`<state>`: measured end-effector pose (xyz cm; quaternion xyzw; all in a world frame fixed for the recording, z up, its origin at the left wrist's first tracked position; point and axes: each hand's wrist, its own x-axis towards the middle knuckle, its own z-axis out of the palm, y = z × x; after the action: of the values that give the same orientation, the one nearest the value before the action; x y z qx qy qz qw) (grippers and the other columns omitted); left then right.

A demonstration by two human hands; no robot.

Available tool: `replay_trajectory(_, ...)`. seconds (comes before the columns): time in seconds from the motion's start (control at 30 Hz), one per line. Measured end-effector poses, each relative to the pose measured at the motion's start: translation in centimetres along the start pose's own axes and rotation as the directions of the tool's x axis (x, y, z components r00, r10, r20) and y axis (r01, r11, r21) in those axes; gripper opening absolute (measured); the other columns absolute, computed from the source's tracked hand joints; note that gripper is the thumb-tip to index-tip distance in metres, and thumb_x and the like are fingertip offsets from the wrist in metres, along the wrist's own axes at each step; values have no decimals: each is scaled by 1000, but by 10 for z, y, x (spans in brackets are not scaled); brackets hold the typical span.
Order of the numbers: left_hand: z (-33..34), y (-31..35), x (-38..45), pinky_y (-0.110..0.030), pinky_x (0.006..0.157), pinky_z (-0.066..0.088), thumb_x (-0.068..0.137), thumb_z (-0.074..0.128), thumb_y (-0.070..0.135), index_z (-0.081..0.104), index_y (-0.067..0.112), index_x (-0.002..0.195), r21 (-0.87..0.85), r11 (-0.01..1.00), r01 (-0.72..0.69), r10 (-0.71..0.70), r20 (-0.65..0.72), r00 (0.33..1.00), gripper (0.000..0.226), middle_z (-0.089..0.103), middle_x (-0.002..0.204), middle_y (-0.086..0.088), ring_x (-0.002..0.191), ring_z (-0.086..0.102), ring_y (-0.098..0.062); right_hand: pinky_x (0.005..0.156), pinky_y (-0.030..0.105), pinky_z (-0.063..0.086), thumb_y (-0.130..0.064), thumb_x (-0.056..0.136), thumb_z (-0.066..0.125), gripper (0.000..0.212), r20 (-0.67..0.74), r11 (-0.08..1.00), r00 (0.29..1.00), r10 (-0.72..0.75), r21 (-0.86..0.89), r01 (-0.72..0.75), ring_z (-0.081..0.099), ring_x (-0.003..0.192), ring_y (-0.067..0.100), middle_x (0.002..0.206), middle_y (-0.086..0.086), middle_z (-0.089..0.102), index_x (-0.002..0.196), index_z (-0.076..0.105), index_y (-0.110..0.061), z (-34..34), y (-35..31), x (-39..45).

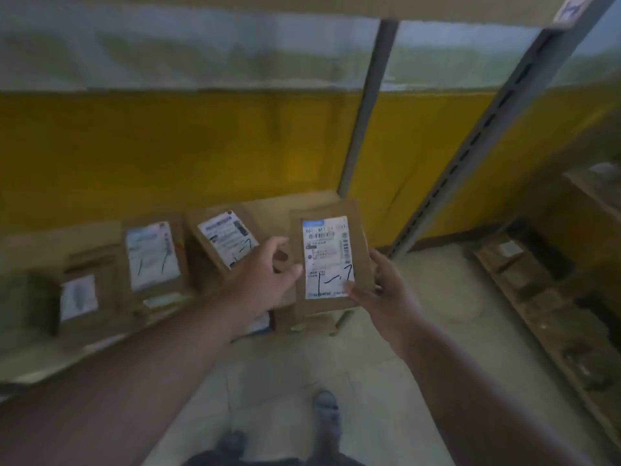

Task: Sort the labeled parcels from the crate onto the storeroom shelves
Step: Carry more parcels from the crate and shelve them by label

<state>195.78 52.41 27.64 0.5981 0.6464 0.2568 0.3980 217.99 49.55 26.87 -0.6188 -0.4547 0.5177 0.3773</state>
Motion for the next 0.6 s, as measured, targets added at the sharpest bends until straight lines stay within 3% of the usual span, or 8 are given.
replay_trajectory(0.07, 12, -1, 7, -20, 67, 42, 93, 67, 36, 46, 32, 139, 13, 997, 78, -77, -57, 995, 51, 53, 114, 16, 99, 55, -7, 94, 45, 56, -25, 81, 80, 68, 74, 998, 997, 28, -59, -24, 71, 105, 15, 114, -6, 74, 138, 46, -40, -10, 8, 36)
replay_trajectory(0.13, 24, -1, 14, -13, 63, 37, 94, 67, 33, 46, 28, 141, -9, 991, 132, -132, -95, 987, 52, 57, 120, 10, 100, 55, -7, 98, 48, 53, -26, 84, 78, 60, 116, 994, 991, 64, -96, -53, 71, 105, 13, 110, -9, 75, 131, 45, -44, -17, 13, 65)
replay_trajectory(0.2, 33, -4, 18, -18, 70, 43, 93, 68, 35, 46, 28, 142, -5, 988, 156, -155, -148, 977, 54, 60, 123, 7, 99, 57, -7, 98, 47, 53, -28, 87, 76, 55, 143, 989, 984, 101, -121, -84, 70, 104, 14, 108, -11, 74, 127, 44, -47, -18, 15, 90)
replay_trajectory(0.3, 43, -12, 20, -32, 80, 52, 89, 70, 39, 48, 30, 140, 66, 980, 190, -171, -223, 960, 56, 61, 118, 10, 90, 61, -8, 85, 36, 54, -35, 90, 72, 52, 156, 966, 975, 156, -233, -117, 66, 99, 11, 111, -9, 69, 131, 42, -43, -8, 13, 125)
replay_trajectory(0.43, 53, -20, 9, -27, 69, 43, 89, 69, 37, 49, 28, 140, 184, 954, 238, -184, -267, 946, 56, 59, 117, 8, 86, 55, -8, 92, 47, 55, -41, 91, 67, 62, 180, 912, 966, 184, -398, -100, 66, 99, 18, 102, -14, 66, 144, 36, -37, 13, 21, 152)
replay_trajectory(0.6, 58, -23, -7, -32, 82, 49, 92, 64, 35, 46, 28, 142, 286, 922, 261, -188, -260, 947, 54, 62, 123, 5, 101, 58, -16, 87, 47, 56, -39, 97, 57, 47, 85, 806, 994, 74, -592, -10, 62, 103, 24, 121, 1, 62, 138, 39, -26, 26, 24, 155)
